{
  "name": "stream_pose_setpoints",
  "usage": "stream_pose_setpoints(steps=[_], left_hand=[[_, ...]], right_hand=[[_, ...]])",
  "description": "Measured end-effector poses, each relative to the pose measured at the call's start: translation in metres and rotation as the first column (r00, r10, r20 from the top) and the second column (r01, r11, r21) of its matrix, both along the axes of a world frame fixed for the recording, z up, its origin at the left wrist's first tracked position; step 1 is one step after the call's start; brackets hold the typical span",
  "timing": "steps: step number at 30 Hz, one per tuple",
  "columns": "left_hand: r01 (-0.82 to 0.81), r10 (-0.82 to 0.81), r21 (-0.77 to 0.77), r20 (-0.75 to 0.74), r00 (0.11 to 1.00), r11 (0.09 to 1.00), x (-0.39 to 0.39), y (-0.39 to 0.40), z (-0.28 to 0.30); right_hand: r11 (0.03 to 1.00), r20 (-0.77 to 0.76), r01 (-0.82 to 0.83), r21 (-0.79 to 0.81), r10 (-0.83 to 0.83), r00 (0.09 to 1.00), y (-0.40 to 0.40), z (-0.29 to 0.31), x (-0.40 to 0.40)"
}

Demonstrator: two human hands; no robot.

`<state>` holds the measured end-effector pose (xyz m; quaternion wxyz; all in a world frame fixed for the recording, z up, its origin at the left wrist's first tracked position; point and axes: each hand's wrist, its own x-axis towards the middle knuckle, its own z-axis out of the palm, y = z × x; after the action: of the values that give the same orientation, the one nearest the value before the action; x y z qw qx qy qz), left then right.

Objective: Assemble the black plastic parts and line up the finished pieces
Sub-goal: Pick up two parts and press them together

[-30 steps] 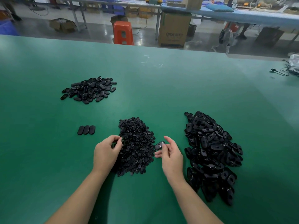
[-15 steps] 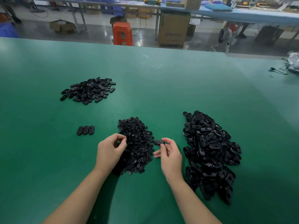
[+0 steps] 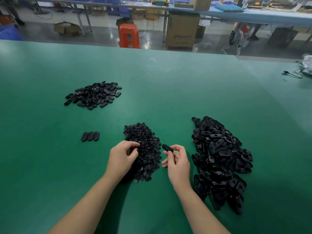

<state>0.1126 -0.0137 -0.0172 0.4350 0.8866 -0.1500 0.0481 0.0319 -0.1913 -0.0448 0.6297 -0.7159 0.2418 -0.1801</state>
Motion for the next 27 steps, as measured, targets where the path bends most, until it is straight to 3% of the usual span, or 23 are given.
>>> stream_pose_setpoints(steps=[5, 8, 12, 14, 22, 27], left_hand=[[-0.059, 0.053, -0.051, -0.111, 0.992, 0.997, 0.004, 0.0, 0.002], [-0.104, 0.061, -0.182, -0.229, 0.971, 0.978, 0.005, -0.005, 0.009], [-0.138, -0.103, -0.473, -0.448, 0.888, 0.87, 0.001, -0.017, 0.025], [-0.147, -0.165, -0.527, -0.499, 0.851, 0.837, -0.002, -0.022, 0.031], [-0.122, -0.228, -0.557, -0.517, 0.825, 0.822, -0.008, -0.034, 0.039], [-0.033, -0.15, -0.394, -0.425, 0.893, 0.919, -0.008, -0.04, 0.031]], right_hand=[[1.0, 0.005, -0.01, -0.026, 0.01, 1.0, 0.0, -0.001, -0.001], [0.999, -0.007, -0.024, -0.028, 0.024, 1.0, 0.001, -0.002, 0.0], [0.999, 0.011, -0.016, 0.05, 0.016, 1.0, 0.002, -0.003, 0.0], [0.998, 0.019, -0.008, 0.058, 0.006, 1.0, 0.002, -0.003, 0.0], [0.997, 0.033, 0.002, 0.083, -0.005, 0.999, 0.003, -0.001, 0.001], [0.998, 0.024, 0.003, 0.069, -0.005, 1.0, 0.002, 0.0, 0.001]])
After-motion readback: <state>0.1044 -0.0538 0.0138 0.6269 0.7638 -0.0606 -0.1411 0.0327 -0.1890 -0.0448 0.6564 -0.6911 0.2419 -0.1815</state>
